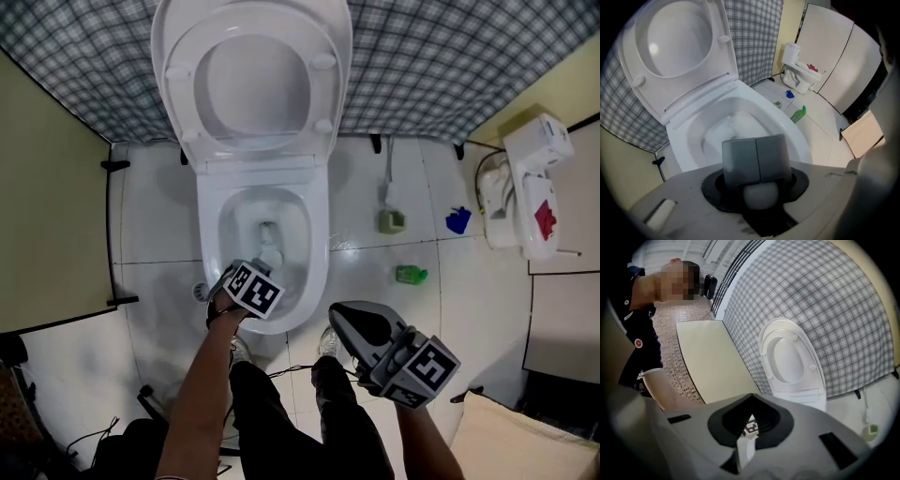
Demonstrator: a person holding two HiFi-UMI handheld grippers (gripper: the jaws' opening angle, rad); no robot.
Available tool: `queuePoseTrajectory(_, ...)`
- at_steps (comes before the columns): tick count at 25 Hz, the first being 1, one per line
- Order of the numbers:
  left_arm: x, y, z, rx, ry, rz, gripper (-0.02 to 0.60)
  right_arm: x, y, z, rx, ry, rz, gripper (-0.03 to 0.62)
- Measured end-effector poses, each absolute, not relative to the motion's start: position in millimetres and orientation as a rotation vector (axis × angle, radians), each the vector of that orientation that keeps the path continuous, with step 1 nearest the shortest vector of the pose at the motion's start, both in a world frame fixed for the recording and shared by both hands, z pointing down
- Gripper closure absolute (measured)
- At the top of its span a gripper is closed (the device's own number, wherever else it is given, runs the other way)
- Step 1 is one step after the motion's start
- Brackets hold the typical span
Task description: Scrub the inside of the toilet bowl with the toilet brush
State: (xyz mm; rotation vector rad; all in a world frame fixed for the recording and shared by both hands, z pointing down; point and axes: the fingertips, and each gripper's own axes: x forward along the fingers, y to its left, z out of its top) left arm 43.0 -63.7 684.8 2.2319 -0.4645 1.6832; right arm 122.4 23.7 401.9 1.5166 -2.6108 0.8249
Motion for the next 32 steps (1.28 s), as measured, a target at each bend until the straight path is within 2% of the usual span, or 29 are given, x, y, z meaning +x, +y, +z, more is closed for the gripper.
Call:
queuePoseTrajectory(11,1.9,8.8,629.1,2.212,-0.144,1.752,0.414,92.0,12.9,390.6,1.461,-2.664,0.820,0.594)
queuePoseTrajectory(28,57.7,-94.7,721.4,2.323,-0.113,2.050,0.414,120.0,5.9,424.2,1.588,-2.566,0.848,0.594)
queuePoseTrajectory(32,57.5,-103.5,712.9,2.321,-0.070,2.055,0.414,126.4,9.0,422.4,1.634,-2.554,0.859,0.594)
